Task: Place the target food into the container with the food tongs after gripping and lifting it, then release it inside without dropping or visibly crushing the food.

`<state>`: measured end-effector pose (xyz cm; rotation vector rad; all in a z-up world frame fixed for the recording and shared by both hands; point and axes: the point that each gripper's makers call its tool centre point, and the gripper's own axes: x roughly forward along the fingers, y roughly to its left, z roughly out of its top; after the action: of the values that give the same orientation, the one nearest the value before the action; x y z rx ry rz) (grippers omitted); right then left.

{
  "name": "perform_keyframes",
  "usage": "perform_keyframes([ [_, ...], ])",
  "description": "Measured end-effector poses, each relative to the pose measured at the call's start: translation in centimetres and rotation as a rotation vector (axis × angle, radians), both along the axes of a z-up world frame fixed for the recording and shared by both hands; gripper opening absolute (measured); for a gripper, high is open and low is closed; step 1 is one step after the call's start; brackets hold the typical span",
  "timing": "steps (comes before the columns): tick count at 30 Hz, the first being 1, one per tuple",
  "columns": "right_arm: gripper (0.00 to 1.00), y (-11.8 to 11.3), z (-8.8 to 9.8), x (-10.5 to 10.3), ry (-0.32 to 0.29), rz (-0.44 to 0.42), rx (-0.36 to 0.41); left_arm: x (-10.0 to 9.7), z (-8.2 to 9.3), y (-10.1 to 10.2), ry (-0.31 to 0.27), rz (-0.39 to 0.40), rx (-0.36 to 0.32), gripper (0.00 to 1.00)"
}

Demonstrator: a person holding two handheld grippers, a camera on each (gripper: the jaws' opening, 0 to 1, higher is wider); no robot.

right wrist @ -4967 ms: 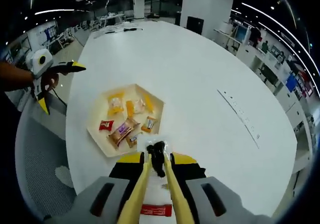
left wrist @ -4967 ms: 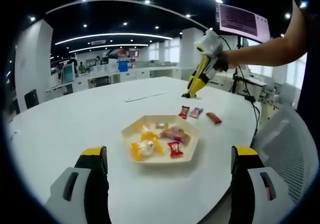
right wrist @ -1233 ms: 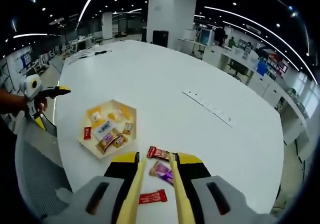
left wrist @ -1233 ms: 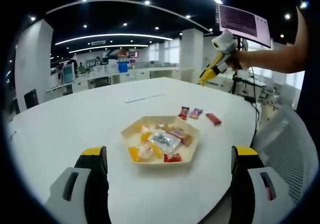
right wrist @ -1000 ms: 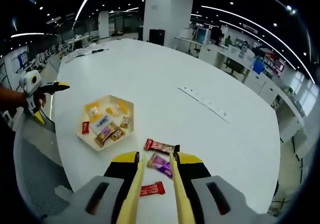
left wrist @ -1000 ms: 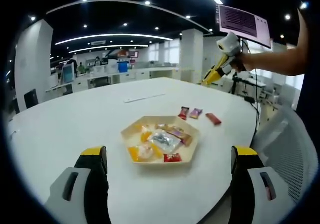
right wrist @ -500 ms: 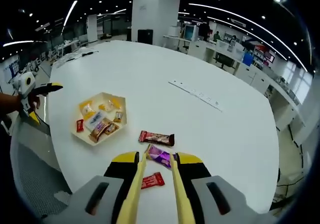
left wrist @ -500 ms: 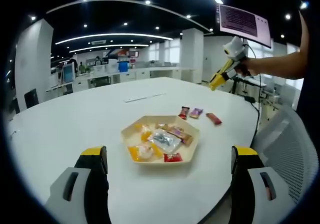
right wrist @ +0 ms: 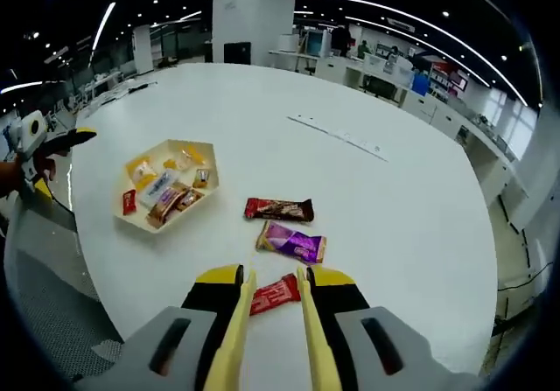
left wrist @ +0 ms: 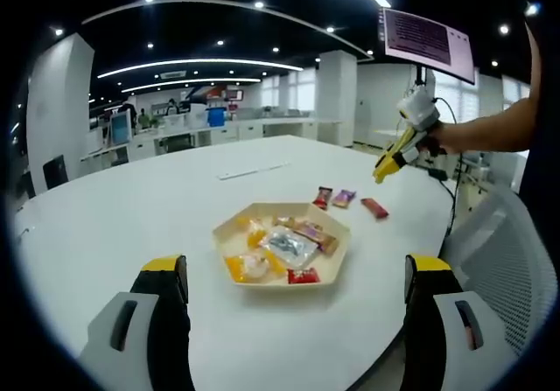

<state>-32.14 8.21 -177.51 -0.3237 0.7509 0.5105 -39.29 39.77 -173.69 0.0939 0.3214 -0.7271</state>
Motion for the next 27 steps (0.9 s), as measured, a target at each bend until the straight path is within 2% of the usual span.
perform_keyframes([
  [17, 0.28, -0.1, -3.7, -1.1, 0.030, -0.105, 0.010, 0.0, 0.0, 0.0, -0.001, 0.001, 0.000, 1.00],
  [24, 0.28, 0.2, -4.1, -1.1, 0.033, -0.128, 0.014, 0.0, -0.1, -0.1, 0.000, -0.005, 0.001, 1.00],
  [27, 0.28, 0.5, -4.5, -1.1, 0.054, -0.126, 0.017, -0.1, -0.1, -0.1, 0.000, -0.006, 0.003, 1.00],
])
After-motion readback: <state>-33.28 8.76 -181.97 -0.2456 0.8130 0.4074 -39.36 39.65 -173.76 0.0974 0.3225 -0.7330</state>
